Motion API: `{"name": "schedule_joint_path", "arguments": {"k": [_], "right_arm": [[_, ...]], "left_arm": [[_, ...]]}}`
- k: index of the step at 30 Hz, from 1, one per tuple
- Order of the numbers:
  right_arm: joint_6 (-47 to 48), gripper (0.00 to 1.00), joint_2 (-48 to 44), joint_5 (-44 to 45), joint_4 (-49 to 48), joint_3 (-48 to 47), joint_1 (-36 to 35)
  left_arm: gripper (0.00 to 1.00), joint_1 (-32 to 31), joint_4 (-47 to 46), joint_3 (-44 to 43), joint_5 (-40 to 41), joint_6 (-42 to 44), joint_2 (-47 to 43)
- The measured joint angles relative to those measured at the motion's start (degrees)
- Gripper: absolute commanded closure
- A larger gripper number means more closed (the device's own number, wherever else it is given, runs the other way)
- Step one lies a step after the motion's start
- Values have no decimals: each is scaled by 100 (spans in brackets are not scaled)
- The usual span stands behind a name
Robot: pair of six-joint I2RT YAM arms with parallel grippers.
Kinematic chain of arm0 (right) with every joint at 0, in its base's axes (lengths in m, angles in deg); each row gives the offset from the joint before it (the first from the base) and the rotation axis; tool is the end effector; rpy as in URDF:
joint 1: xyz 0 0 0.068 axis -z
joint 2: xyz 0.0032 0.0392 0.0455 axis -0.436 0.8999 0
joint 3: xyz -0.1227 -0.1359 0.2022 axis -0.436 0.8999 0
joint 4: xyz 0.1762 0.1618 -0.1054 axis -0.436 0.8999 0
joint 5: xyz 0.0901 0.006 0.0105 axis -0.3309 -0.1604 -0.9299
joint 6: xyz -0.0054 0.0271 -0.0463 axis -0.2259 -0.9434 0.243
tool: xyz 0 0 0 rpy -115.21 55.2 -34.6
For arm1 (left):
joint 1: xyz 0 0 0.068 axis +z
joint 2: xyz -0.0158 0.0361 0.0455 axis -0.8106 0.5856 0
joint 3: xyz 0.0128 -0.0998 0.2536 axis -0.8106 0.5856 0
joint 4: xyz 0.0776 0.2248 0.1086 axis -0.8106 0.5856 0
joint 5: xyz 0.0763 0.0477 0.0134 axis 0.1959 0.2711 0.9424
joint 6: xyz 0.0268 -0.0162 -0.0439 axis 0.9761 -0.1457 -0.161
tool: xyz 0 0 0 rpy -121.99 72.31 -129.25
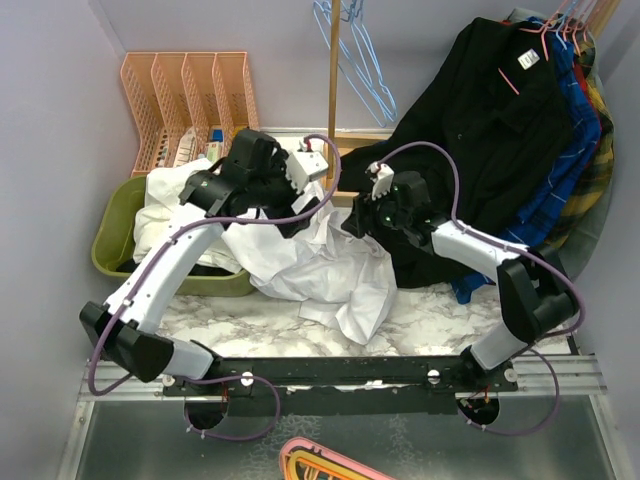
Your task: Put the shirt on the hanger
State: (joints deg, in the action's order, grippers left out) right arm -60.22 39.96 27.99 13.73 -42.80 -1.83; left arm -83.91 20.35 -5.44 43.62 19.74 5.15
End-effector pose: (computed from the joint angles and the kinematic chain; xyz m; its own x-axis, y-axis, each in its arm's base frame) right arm 0.2991 0.1711 0.2260 -0.6053 -0.1063 -0.7889 -0.5891 0.7264 0.3541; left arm 0.2377 -0.1484 0.4136 -0.2617 0.5589 -0.7869 0.8331 0.5425 0.1082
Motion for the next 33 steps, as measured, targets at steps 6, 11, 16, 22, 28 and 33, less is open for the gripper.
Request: {"name": "schedule_joint_path", "arguments": {"k": [6, 11, 16, 22, 28, 33], "right_arm": [[24, 49, 586, -197, -260, -157, 0], [-15, 85, 1139, -332, -295, -387, 0], [-74, 99, 1261, -177, -273, -485, 0], [-133, 99, 1139, 431, -229, -566, 22], [-393, 99, 962, 601, -160, -573, 328], [-702, 99, 874, 433, -225, -546, 509]], "left_arm": [[1, 0, -210, 826, -341, -254, 529], [1, -22, -627, 1141, -350, -632, 935], [2, -299, -1154, 1091, -243, -946, 1338], [9, -898, -1526, 828, 509, -1154, 2076], [26, -1082, -1812, 601, 1563, -1362, 2809], [14, -1091, -1917, 457, 2079, -1628, 2975]]}}
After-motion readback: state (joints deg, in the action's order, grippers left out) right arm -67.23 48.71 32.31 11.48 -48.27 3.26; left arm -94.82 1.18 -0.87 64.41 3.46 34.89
